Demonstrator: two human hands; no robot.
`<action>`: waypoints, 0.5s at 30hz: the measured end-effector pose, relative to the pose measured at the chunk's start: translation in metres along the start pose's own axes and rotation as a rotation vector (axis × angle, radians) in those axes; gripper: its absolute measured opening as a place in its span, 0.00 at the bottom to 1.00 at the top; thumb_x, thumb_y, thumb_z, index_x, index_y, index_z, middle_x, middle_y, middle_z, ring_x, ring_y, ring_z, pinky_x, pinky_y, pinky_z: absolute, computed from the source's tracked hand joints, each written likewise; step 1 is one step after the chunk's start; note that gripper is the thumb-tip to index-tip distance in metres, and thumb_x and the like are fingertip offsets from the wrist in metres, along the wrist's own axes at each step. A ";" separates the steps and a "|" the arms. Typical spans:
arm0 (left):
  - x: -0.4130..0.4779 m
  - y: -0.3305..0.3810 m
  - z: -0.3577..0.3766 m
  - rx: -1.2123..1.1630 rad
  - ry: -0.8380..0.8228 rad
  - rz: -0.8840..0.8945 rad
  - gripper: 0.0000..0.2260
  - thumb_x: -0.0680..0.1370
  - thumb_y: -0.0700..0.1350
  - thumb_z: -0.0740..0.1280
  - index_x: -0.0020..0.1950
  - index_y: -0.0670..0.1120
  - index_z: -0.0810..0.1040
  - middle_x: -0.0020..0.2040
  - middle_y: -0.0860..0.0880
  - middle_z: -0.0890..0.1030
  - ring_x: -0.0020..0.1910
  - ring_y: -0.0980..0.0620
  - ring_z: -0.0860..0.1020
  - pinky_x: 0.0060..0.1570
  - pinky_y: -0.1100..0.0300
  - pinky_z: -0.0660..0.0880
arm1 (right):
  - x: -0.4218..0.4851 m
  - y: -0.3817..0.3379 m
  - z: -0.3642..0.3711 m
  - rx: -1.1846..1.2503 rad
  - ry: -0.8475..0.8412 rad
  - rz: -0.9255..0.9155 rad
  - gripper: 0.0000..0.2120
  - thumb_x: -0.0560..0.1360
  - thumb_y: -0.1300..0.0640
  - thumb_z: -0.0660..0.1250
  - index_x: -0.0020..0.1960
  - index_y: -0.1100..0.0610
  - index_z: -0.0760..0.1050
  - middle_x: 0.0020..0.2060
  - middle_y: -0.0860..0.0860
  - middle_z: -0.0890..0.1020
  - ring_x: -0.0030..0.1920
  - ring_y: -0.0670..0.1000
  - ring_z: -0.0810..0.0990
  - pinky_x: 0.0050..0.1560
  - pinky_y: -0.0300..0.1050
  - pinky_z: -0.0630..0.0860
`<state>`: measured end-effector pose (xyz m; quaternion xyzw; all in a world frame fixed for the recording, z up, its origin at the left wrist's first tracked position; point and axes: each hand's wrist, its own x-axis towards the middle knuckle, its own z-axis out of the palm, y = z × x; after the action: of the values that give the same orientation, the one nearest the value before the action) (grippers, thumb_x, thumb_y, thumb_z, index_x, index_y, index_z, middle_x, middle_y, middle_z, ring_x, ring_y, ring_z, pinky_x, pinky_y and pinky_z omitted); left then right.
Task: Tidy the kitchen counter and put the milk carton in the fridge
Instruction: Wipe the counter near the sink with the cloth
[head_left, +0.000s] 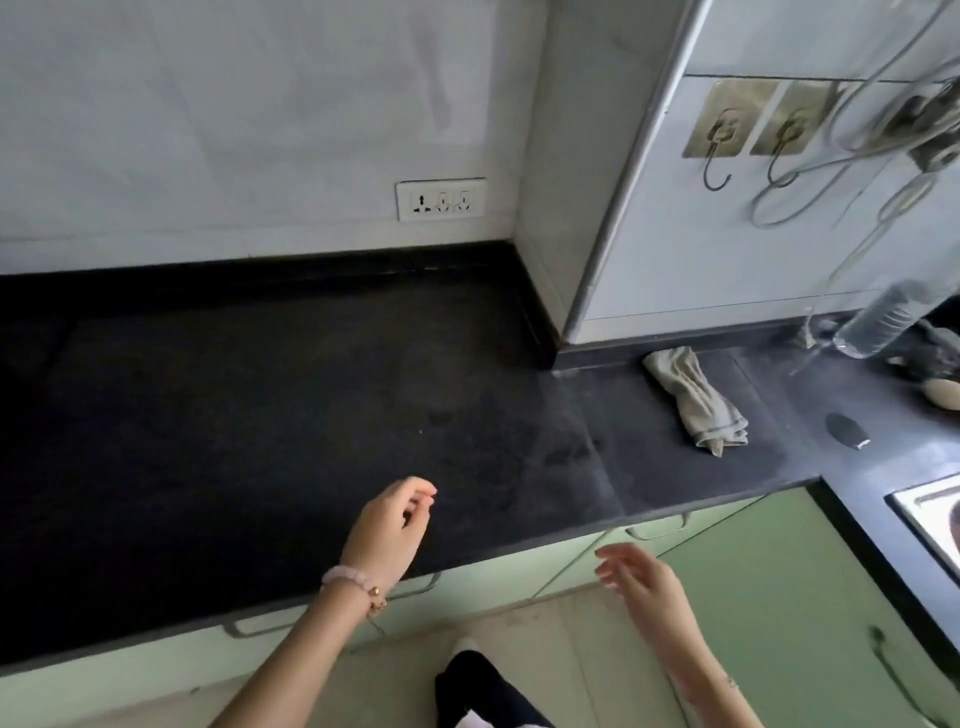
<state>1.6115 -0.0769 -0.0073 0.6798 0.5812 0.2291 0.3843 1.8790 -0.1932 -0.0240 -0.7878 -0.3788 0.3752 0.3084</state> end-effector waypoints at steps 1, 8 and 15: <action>0.017 0.002 0.003 0.141 0.028 0.043 0.09 0.77 0.41 0.61 0.55 0.47 0.76 0.54 0.50 0.80 0.53 0.52 0.78 0.52 0.57 0.75 | 0.013 -0.009 -0.014 -0.001 0.064 -0.023 0.13 0.75 0.64 0.62 0.42 0.47 0.77 0.33 0.45 0.84 0.38 0.41 0.82 0.44 0.43 0.76; 0.074 -0.027 0.020 0.682 0.009 0.080 0.25 0.73 0.46 0.68 0.67 0.37 0.69 0.67 0.40 0.72 0.67 0.40 0.70 0.63 0.46 0.71 | 0.112 -0.046 -0.090 -0.230 0.381 -0.099 0.14 0.74 0.62 0.62 0.59 0.56 0.76 0.53 0.51 0.81 0.55 0.51 0.78 0.53 0.43 0.71; 0.068 -0.043 0.021 0.779 -0.048 0.082 0.26 0.74 0.53 0.56 0.63 0.36 0.73 0.65 0.39 0.74 0.63 0.40 0.74 0.56 0.43 0.74 | 0.184 -0.051 -0.105 -0.535 0.258 -0.123 0.16 0.70 0.63 0.61 0.58 0.58 0.74 0.59 0.53 0.76 0.63 0.56 0.70 0.60 0.47 0.66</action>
<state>1.6158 -0.0151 -0.0633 0.8024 0.5879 -0.0094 0.1017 2.0267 -0.0351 0.0053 -0.8578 -0.4689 0.1394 0.1577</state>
